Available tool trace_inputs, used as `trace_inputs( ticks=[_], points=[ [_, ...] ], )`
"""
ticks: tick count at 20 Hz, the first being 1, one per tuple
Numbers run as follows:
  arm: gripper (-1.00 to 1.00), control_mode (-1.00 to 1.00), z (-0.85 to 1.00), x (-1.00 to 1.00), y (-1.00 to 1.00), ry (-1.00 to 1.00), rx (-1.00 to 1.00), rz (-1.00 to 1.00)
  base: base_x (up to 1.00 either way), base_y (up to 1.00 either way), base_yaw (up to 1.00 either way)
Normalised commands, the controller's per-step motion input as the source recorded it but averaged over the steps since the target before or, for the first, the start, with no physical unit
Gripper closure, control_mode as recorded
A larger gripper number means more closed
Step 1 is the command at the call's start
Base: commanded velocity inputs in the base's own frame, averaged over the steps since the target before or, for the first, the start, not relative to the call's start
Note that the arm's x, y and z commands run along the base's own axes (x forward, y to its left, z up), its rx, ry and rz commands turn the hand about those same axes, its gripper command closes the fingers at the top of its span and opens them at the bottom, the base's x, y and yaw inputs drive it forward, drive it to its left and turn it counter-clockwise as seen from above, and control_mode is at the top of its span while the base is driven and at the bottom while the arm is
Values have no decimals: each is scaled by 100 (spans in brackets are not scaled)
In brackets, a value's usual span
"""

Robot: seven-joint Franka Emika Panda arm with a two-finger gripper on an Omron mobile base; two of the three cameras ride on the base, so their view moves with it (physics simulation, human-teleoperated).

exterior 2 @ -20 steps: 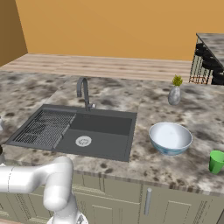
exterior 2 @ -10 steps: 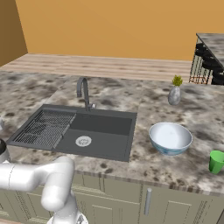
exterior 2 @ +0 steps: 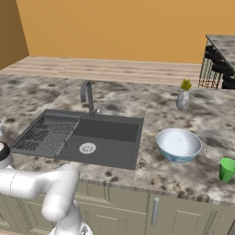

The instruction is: Remove the bell pepper and lime from the sink. Then move the bowl and cup from the counter to the sink for washing.

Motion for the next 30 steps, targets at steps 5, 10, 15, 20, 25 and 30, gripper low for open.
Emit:
trace_inputs(
  ticks=[5,10,15,20,25,30],
  points=[
    [-100,-100,-15,-14,0,-1,0,-1,0,0,0],
    [-100,-100,12,-26,-10,-5,0,-12,0,0,0],
    [-100,-100,12,-26,-17,0,0,-21,0,0,0],
    [-100,-100,3,-18,-32,0,0,-24,0,0,0],
    [-100,-100,1,-16,-40,-1,0,-23,0,0,0],
    [-100,-100,14,-12,-44,-8,0,-20,0,0,0]
  ],
)
